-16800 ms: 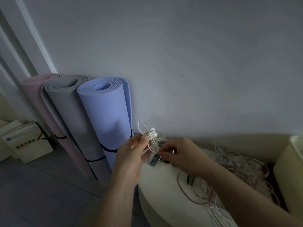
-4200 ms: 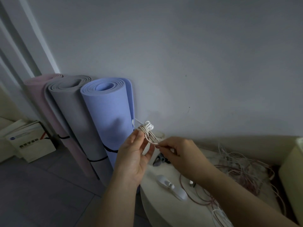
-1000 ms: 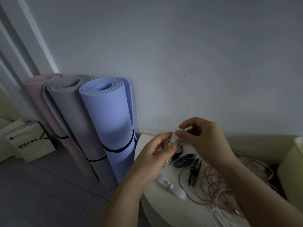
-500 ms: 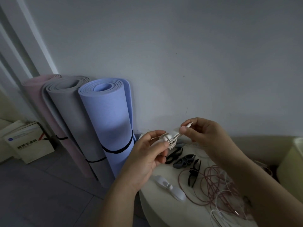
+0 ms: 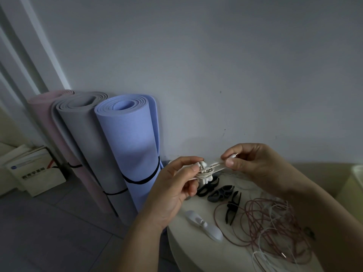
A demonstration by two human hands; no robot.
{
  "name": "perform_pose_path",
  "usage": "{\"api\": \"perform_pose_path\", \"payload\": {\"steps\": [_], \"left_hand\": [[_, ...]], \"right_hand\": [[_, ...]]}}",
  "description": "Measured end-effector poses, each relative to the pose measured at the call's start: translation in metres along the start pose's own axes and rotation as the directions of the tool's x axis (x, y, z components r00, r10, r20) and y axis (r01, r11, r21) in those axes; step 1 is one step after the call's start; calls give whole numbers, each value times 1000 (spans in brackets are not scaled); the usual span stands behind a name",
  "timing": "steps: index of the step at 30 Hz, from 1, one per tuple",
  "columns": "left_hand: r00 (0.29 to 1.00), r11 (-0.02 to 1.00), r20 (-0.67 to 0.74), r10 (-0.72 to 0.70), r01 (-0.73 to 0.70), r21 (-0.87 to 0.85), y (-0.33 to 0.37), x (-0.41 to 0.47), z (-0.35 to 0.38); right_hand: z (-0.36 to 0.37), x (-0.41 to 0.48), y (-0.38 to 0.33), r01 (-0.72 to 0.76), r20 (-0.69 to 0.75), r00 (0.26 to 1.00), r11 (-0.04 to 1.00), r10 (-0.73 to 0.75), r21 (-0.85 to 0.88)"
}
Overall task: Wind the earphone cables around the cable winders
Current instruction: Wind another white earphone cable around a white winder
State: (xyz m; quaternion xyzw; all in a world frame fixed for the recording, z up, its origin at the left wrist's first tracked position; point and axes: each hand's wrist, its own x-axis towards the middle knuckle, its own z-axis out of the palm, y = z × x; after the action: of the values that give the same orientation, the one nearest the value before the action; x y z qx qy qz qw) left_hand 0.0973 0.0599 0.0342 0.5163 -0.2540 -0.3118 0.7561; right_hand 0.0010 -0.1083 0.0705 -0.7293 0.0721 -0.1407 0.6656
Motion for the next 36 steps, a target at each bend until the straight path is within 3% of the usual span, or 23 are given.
{"api": "perform_pose_path", "payload": {"steps": [9,13,16,23,28,34,36], "left_hand": [[997,999,-62,46,-46,10,-4,1,9],[995,991,-61,82,-75,107,-7,1,7],[993,971,-49,110,-97,219,-8,0,4],[993,899,31,111,-113,423,-4,-3,-1],[995,837,75,-67,15,547,-9,-1,-1],[983,868,102,-153,84,489,-4,-5,1],[975,850,126,-181,91,519,-3,-5,-2]], "right_hand": [[-12,6,16,-96,94,993,953,71,288],[-12,5,14,-159,81,987,919,139,361],[-10,6,14,-219,20,975,928,223,303],[-9,8,20,-248,-39,968,969,249,18],[-2,9,22,-226,-131,971,946,200,-233],[0,11,25,-260,-97,964,957,249,-129],[-3,10,26,-238,-86,971,949,224,-206]]}}
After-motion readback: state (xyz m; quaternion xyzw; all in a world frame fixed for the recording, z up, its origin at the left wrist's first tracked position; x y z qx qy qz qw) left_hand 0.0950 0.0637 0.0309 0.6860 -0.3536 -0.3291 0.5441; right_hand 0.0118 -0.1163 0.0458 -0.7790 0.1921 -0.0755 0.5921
